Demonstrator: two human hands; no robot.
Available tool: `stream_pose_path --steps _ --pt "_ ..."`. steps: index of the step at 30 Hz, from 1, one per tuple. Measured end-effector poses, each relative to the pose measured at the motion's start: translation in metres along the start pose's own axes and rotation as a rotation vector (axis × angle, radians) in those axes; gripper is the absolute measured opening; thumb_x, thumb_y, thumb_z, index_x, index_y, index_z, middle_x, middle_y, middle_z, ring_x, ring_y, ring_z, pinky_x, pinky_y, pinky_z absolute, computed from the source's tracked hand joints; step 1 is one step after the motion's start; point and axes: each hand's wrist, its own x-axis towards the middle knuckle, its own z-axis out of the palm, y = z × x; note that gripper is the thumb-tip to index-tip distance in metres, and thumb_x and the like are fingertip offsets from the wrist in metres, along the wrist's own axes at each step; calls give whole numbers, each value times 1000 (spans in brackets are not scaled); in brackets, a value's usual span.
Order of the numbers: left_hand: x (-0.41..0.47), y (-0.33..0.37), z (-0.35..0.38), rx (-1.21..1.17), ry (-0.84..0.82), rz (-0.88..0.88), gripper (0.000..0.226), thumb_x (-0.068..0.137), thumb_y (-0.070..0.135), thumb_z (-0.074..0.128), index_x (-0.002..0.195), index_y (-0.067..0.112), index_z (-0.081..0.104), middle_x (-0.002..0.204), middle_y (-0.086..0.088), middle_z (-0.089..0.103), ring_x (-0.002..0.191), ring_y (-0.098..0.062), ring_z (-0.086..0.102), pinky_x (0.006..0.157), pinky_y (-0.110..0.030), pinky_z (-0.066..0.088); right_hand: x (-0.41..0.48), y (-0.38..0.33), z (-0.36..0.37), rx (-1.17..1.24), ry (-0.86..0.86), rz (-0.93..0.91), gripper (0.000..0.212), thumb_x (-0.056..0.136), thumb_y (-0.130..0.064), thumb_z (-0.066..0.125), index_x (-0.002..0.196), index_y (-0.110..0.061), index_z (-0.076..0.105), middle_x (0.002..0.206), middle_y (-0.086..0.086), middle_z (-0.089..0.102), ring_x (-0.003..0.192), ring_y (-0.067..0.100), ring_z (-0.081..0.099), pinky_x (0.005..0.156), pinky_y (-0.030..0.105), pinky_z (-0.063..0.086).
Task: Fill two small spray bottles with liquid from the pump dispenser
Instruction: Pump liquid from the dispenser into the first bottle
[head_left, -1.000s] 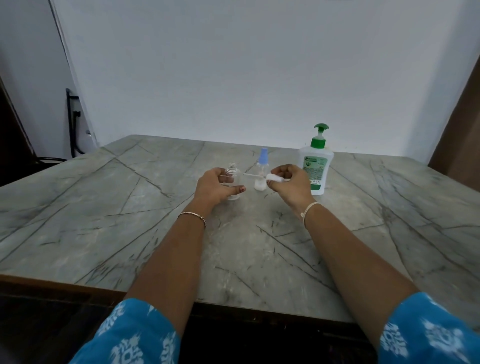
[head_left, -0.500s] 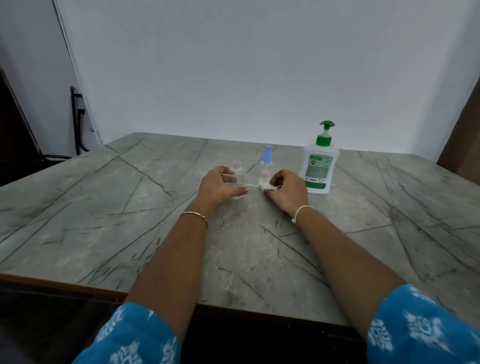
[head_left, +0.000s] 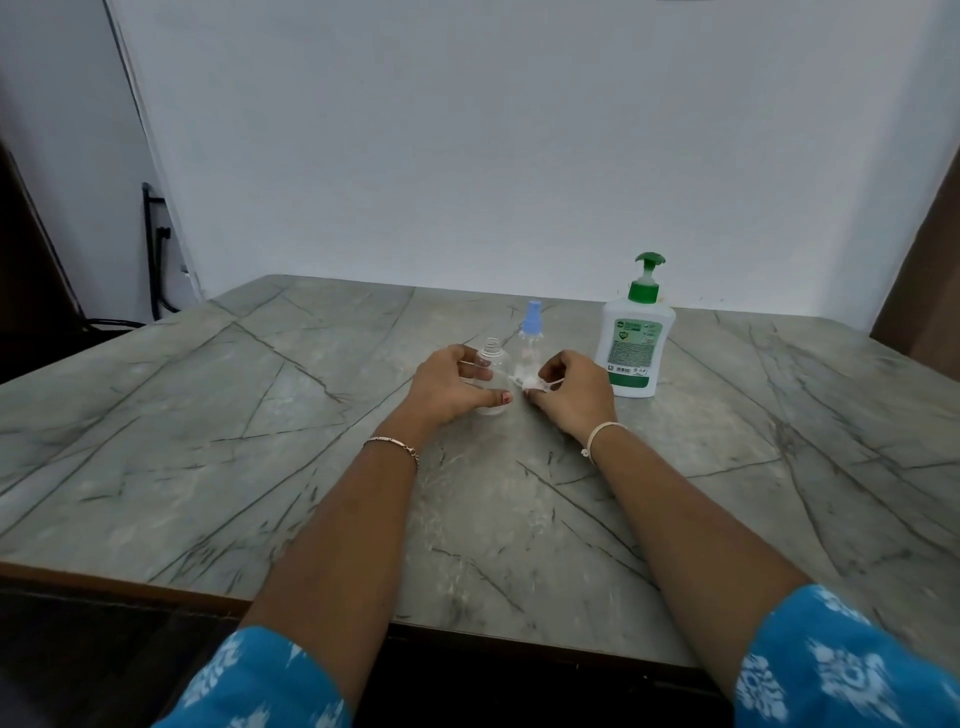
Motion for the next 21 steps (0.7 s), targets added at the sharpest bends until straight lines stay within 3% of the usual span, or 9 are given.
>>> stream_pose_path --steps 6,10,13,16,21 --pt "-6 11 8 8 -63 39 62 61 19 89 113 10 57 105 -3 69 85 -14 68 79 -23 54 -1 0 -13 40 -49 25 36 65 -20 87 92 -16 63 94 0 64 84 17 60 79 30 52" --pt "-7 12 12 31 -76 46 61 60 22 90 112 13 57 102 2 69 84 -12 68 79 -21 53 2 3 -32 135 -59 80 37 63 -15 89 88 -18 61 91 -3 65 85 16 63 80 30 54" --pt "-6 11 15 27 -65 56 58 60 22 90 108 14 59 100 3 70 81 -11 68 76 -18 52 4 6 -49 263 42 103 25 70 -9 83 82 -18 64 83 -3 66 78 15 64 82 32 56" --pt "-6 11 21 29 -78 76 61 57 23 92 108 13 61 99 4 71 83 -12 69 84 -26 54 7 9 -65 365 157 103 17 75 -6 78 76 -18 66 74 -4 67 70 11 63 75 37 58" --pt "-9 10 28 25 -105 116 59 56 31 91 104 23 58 97 10 69 87 -10 68 86 -27 54 7 11 -83 289 442 63 22 74 -20 80 82 -23 59 80 -11 62 71 4 58 66 25 46"
